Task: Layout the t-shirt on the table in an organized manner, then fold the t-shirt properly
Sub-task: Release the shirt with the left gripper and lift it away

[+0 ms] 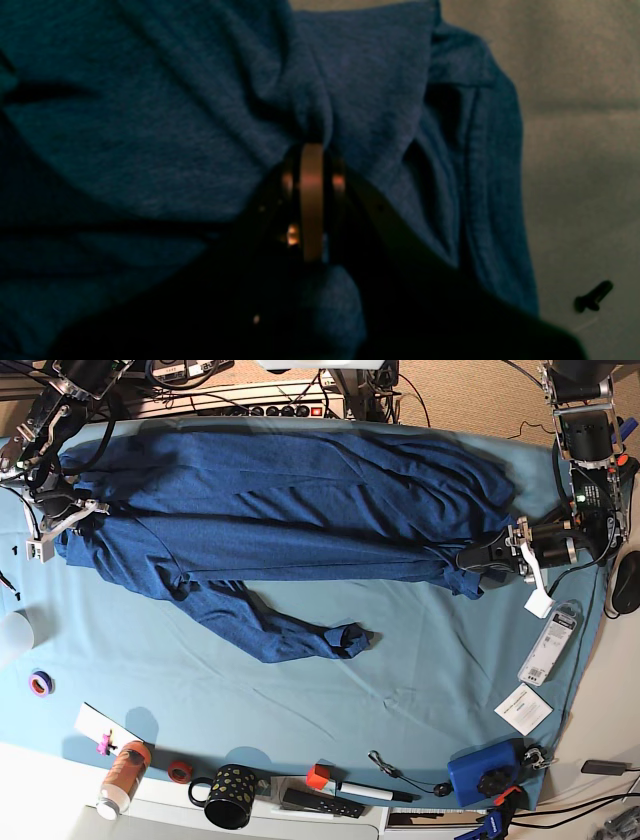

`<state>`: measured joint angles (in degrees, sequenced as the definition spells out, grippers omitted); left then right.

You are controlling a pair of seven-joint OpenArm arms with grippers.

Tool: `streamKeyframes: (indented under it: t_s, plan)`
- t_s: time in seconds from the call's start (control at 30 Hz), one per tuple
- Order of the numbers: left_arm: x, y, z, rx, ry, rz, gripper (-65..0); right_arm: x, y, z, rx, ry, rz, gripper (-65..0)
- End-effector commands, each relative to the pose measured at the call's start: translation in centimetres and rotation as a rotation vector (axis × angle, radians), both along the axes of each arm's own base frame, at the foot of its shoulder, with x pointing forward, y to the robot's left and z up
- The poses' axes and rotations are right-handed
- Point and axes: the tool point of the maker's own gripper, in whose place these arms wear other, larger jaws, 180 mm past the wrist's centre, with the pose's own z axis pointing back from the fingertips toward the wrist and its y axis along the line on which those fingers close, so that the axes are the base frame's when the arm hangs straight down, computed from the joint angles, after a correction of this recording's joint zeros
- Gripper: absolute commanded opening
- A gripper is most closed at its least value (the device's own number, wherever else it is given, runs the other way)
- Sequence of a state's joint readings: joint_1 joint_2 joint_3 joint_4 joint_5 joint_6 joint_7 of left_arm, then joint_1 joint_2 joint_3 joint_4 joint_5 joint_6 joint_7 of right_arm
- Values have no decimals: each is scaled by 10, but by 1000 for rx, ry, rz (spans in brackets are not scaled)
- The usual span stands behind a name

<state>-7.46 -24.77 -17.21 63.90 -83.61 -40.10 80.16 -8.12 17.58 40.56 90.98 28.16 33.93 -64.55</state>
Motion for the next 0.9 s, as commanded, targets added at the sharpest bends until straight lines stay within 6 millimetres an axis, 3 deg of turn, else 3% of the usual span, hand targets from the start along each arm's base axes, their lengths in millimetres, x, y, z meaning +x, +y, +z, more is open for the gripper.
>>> streamKeyframes:
  t_s: [0.0, 0.17, 0.27, 0.33, 0.43, 0.57, 0.7, 0.87]
  plan:
    - [10, 6, 13, -3, -41, 9, -650, 7, -8, 13, -28, -39, -1, -650]
    - [9, 6, 13, -3, -41, 9, -649, 3, -7, 10, -27, -15, 8, -650]
    - [10, 6, 13, -3, -41, 9, -516, 3, -7, 10, -26, -14, 7, -650]
    - [10, 6, 13, -3, -41, 9, -459, 4, -7, 11, -26, -16, 7, -553]
    - [10, 6, 14, -3, -42, 9, -441, 4, -7, 11, -27, -19, 8, -443]
    - [11, 6, 15, -2, -46, 9, -440, 5, -7, 12, -27, -25, 8, -427]
    - [19, 6, 22, -2, -68, 9, -385, 6, -7, 12, -25, -30, 8, -344]
    - [38, 10, 40, 9, -124, 10, -385, 6, -7, 13, -24, -33, 8, -344]
